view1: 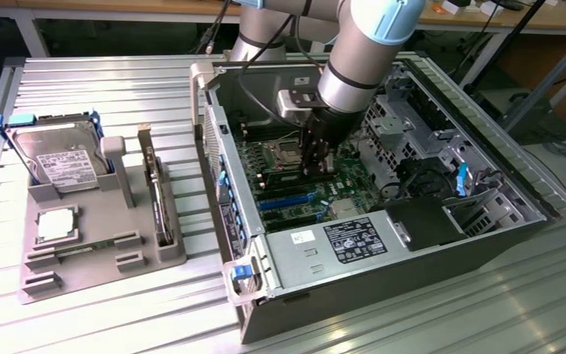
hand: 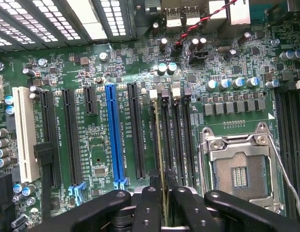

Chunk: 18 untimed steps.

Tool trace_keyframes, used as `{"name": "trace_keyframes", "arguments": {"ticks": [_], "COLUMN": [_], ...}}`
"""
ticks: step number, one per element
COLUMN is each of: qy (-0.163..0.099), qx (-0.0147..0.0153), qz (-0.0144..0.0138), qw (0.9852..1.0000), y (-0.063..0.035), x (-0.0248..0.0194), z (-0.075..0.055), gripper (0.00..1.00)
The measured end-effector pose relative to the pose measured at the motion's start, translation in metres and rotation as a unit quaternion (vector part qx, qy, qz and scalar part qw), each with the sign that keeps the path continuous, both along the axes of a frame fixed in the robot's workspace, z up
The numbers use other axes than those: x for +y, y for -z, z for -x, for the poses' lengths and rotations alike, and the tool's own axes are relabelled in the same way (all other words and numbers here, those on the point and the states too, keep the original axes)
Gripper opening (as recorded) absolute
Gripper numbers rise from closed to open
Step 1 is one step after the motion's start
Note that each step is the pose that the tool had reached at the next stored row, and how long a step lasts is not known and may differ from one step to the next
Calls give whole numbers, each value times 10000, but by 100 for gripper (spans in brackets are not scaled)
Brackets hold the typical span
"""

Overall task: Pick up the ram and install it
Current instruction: 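Insert the ram into the slot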

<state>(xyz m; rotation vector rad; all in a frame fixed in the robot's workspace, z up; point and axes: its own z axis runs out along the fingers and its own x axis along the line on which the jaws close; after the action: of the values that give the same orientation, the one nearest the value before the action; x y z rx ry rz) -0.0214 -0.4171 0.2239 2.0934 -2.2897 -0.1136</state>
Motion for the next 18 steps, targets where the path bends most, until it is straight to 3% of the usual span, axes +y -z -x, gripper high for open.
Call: {"name": "trace_keyframes", "arguments": {"ticks": [18], "qy": [-18], "qx": [-1], "qz": [3], "qw": [10000], "y": [25], "x": [0], "z": [-1], "gripper": [15]}}
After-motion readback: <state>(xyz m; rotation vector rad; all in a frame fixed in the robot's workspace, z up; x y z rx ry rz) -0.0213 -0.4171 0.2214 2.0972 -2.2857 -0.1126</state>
